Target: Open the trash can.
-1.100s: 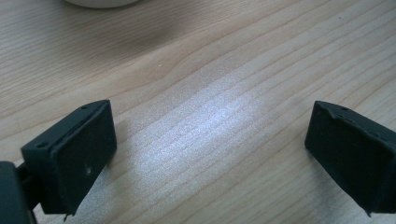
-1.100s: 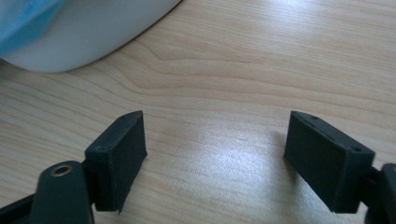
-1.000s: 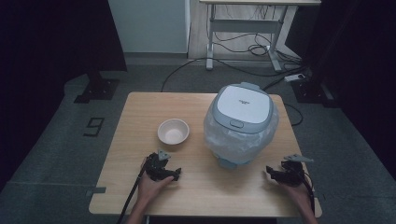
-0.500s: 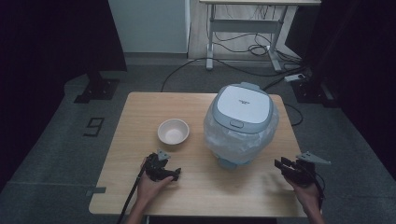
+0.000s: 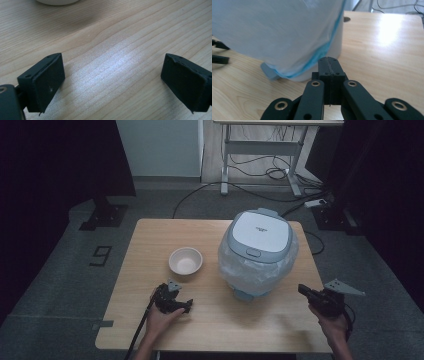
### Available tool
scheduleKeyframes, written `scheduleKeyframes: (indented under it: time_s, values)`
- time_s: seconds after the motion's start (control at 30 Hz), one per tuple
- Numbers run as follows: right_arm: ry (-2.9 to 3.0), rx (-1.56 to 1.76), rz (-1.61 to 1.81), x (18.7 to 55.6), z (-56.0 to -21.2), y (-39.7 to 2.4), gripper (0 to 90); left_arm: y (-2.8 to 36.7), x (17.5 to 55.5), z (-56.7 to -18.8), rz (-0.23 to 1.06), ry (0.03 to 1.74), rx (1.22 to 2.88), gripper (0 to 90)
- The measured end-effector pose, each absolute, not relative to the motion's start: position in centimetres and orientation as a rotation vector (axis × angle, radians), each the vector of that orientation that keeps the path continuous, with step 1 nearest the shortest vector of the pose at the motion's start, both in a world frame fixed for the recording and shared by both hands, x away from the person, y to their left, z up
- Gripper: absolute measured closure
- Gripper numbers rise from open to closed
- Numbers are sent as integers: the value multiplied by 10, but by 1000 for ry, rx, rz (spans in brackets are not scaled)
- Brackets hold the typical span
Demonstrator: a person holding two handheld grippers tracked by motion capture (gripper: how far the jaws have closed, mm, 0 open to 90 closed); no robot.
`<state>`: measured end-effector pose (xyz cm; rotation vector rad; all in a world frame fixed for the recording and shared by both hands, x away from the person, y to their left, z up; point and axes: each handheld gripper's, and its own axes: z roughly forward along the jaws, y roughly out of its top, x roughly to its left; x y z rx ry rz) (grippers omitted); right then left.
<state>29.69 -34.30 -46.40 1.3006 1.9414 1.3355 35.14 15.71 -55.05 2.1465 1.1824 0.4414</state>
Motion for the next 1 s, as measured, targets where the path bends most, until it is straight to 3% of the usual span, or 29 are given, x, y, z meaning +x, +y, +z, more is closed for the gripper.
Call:
scheduleKeyframes:
  time_s: [0.53, 1.0]
  values:
    - [1954, 1096, 1508, 292, -402, -335, 900, 157, 351, -550, 445, 1186, 2144, 53]
    - [1931, 1055, 1562, 297, -378, -326, 900, 158, 350, -550, 447, 1187, 2142, 58]
